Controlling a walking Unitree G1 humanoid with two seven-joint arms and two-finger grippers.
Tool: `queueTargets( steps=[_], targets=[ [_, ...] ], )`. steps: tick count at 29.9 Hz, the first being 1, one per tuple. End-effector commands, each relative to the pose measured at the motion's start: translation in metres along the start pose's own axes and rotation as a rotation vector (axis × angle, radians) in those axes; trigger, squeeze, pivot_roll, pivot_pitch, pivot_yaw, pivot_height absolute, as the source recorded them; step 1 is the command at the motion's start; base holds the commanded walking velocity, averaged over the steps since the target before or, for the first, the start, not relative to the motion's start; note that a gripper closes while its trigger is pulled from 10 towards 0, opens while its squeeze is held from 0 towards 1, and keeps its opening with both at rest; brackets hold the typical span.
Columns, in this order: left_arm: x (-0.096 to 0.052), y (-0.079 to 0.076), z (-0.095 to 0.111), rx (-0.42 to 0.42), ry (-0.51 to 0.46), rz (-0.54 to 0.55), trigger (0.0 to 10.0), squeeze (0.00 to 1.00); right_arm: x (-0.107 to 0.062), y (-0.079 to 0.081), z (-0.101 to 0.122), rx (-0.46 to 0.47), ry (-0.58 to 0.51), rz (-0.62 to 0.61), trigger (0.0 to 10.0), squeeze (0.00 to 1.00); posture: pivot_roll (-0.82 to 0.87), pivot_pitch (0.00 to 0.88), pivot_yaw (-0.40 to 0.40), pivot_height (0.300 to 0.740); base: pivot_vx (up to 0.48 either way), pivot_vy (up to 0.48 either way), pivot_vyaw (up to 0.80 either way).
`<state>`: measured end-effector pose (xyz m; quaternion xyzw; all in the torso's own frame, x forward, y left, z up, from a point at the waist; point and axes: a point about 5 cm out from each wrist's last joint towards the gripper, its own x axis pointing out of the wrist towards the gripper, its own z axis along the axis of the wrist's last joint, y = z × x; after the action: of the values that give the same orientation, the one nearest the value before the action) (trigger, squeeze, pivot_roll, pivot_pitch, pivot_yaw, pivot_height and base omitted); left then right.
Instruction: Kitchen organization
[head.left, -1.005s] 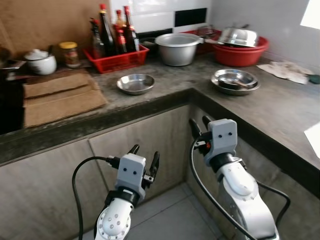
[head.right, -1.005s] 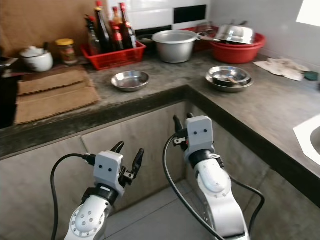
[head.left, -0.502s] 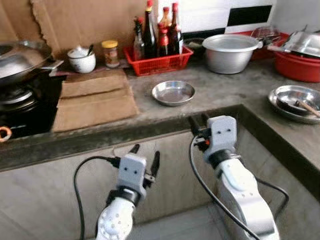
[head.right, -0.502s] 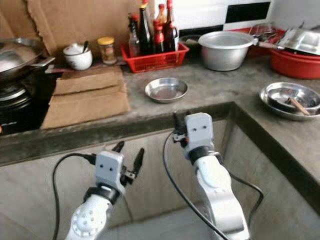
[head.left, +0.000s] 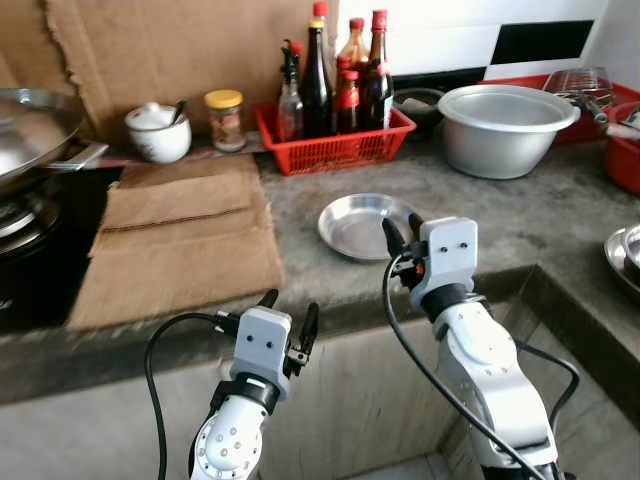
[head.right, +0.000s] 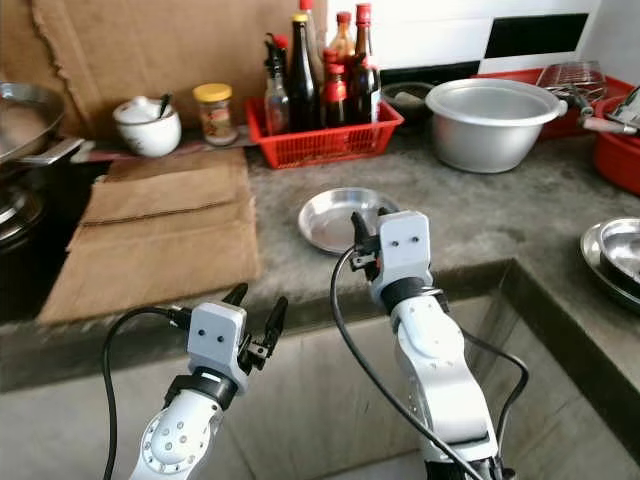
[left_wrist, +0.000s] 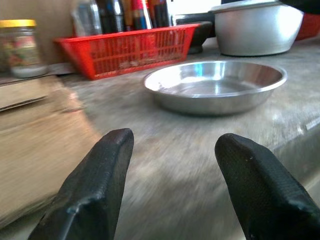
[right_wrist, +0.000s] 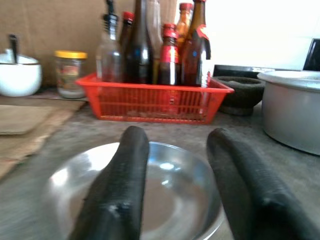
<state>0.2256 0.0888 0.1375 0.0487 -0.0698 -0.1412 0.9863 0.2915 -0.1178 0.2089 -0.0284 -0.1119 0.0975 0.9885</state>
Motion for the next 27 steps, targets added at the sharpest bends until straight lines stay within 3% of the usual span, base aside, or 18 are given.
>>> queueTargets(
  steps=[1, 6, 7, 11, 17, 18, 22, 27],
  targets=[
    [0.0, -0.003, 0.002, -0.007, -0.001, -0.009, 10.0, 0.0, 0.003, -0.006, -0.003, 0.013, 0.037, -0.004, 10.0, 1.0, 0.02, 0.053, -0.026, 0.74, 0.0, 0.0, 0.0],
    [0.0, -0.003, 0.001, -0.008, 0.005, -0.01, 10.0, 0.0, 0.012, -0.018, -0.003, 0.051, 0.084, -0.04, 10.0, 0.99, 0.02, 0.056, -0.025, 0.74, 0.0, 0.0, 0.0],
    [0.0, -0.004, 0.001, -0.008, 0.004, -0.01, 10.0, 0.0, 0.013, -0.021, -0.003, 0.062, 0.093, -0.057, 10.0, 0.0, 0.02, 0.056, -0.026, 0.74, 0.0, 0.0, 0.0],
    [0.0, -0.005, 0.001, -0.015, 0.006, -0.015, 10.0, 0.0, 0.02, -0.036, -0.005, 0.102, 0.184, -0.146, 10.0, 0.0, 0.02, 0.059, -0.024, 0.74, 0.0, 0.0, 0.0],
    [0.001, -0.006, 0.002, -0.033, -0.034, -0.024, 10.0, 0.0, 0.024, -0.044, -0.011, 0.066, 0.314, -0.124, 10.0, 0.0, 0.02, 0.061, -0.027, 0.74, 0.0, 0.0, 0.0],
    [0.0, -0.006, 0.002, -0.032, -0.026, -0.022, 10.0, 0.0, 0.028, -0.048, -0.015, 0.156, 0.402, -0.171, 10.0, 0.0, 0.02, 0.06, -0.028, 0.74, 0.0, 0.0, 0.0],
    [-0.002, -0.008, 0.0, -0.036, -0.01, -0.034, 10.0, 0.0, 0.034, -0.052, -0.017, 0.149, 0.458, -0.186, 10.0, 0.0, 0.02, 0.056, -0.033, 0.74, 0.0, 0.0, 0.0],
    [-0.004, -0.017, 0.001, -0.025, -0.009, -0.046, 10.0, 0.0, 0.048, -0.048, -0.014, 0.247, 0.532, -0.131, 10.0, 0.0, 0.03, 0.05, -0.039, 0.74, 0.0, 0.0, 0.0]
  ],
)
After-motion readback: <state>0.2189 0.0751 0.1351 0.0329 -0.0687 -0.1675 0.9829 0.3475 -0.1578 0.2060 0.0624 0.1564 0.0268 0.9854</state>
